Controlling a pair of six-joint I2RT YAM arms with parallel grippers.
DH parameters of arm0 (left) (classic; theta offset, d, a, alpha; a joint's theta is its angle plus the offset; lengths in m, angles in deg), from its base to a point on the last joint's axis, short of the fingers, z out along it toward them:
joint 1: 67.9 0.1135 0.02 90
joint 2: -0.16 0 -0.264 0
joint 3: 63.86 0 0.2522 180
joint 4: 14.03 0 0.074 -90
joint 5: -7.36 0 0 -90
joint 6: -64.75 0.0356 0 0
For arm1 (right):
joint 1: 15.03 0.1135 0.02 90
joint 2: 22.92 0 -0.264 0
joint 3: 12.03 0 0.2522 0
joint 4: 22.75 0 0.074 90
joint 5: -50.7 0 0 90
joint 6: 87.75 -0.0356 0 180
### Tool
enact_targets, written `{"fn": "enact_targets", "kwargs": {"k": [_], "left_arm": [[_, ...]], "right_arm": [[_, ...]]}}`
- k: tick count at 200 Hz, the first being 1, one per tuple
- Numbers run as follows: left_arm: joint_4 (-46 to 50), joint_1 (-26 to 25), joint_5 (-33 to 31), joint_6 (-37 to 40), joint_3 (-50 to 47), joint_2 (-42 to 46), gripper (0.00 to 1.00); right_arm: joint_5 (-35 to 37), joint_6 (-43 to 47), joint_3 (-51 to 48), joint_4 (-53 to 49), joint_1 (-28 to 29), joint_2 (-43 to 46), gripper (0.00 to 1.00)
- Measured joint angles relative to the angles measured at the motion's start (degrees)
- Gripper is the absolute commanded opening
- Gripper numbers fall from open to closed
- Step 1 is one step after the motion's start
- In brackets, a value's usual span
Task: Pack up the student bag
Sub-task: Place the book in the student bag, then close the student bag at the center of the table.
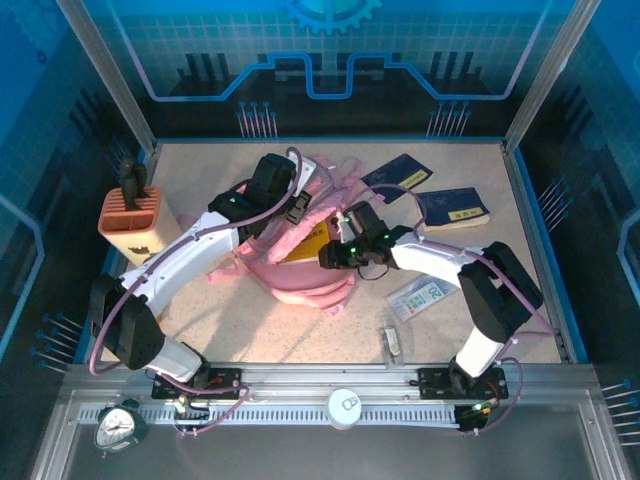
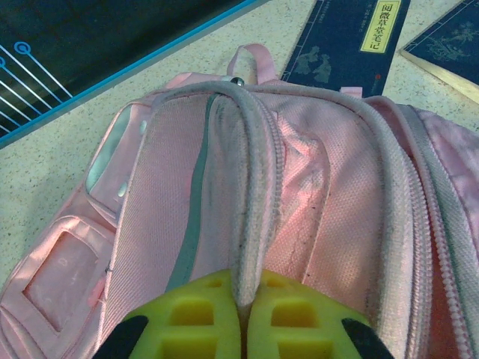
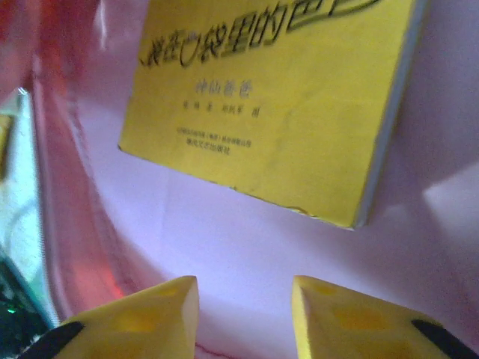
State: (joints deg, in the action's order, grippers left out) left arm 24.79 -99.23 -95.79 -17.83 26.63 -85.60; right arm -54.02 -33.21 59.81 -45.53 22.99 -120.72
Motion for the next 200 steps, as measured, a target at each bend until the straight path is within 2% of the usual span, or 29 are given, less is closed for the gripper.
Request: {"fn": "enact_targets", "kwargs": {"k": [40, 78, 134, 200], "left_arm": [[0.00, 0.07, 0.17, 0.00, 0.00, 0.00, 0.00], [-0.07, 0.24, 0.17, -0.04, -0.26, 0.22, 0.00], [-0.50, 1.66, 1.03, -0.50, -1.22, 1.11, 0.00], [-2.78, 1.88, 2.36, -3.06, -5.92, 1.22, 0.00]], "right_arm": [[3.48, -0.46, 1.88, 2.73, 0.66, -6.54, 0.13], [6.84, -0.46, 3.39, 6.12, -1.49, -7.19, 0.14], [5.05, 1.27, 3.50, 9.60, -2.27, -6.29, 0.24], [1.81, 2.12, -6.25, 6.45, -2.58, 13.14, 0.41]]}}
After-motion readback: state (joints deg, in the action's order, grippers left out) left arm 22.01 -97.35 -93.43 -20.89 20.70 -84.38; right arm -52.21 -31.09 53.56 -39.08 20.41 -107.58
